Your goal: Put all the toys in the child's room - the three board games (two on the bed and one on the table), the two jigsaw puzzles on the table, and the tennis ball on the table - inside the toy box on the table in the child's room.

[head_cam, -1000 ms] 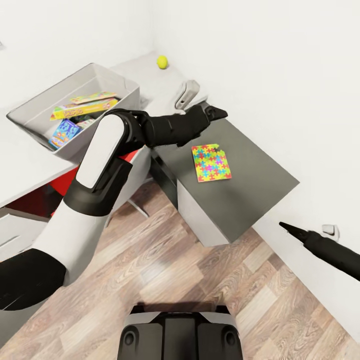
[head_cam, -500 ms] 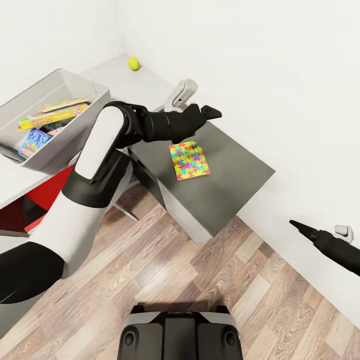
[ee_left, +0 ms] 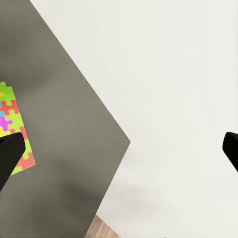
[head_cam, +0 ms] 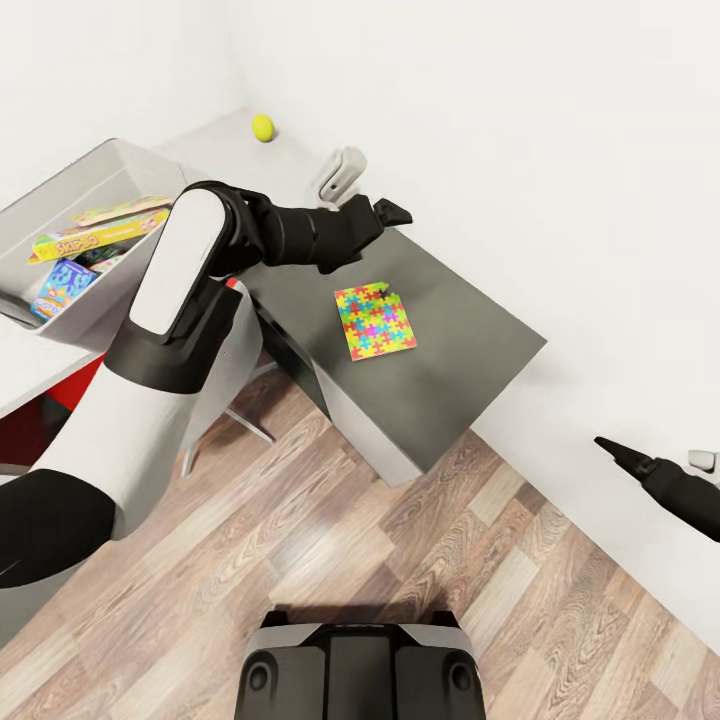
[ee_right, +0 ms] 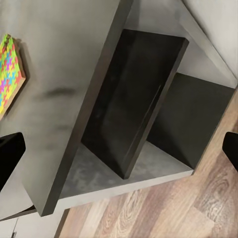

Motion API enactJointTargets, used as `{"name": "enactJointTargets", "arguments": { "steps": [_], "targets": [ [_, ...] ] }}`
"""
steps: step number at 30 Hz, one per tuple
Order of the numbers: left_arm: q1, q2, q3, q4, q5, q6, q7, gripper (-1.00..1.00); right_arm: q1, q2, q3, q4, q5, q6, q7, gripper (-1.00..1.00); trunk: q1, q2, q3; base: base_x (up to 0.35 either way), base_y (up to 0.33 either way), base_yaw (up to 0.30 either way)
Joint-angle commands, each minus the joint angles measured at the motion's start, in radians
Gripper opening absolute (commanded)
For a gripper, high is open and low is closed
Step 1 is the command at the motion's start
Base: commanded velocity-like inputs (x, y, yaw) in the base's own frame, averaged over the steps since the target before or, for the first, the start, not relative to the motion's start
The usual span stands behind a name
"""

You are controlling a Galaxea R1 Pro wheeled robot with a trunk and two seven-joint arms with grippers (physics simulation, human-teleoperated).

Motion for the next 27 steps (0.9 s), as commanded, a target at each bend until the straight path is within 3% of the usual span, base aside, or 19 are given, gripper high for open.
{"name": "enactJointTargets", "arguments": {
  "steps": [1, 27],
  "targets": [
    [-0.001, 0.000, 0.000, 0.000, 0.010, 0.000, 0.010, 1.00, -0.001, 0.000, -0.001, 0.000, 0.001, 0.006, 0.004, 1.00, 0.001, -0.002, -0.001, 0.000, 0.000, 0.000],
    [-0.001, 0.000, 0.000, 0.000, 0.010, 0.000, 0.010, 1.00, -0.001, 0.000, -0.001, 0.000, 0.001, 0.006, 0.004, 1.00, 0.001, -0.002, -0.001, 0.000, 0.000, 0.000]
  ]
}}
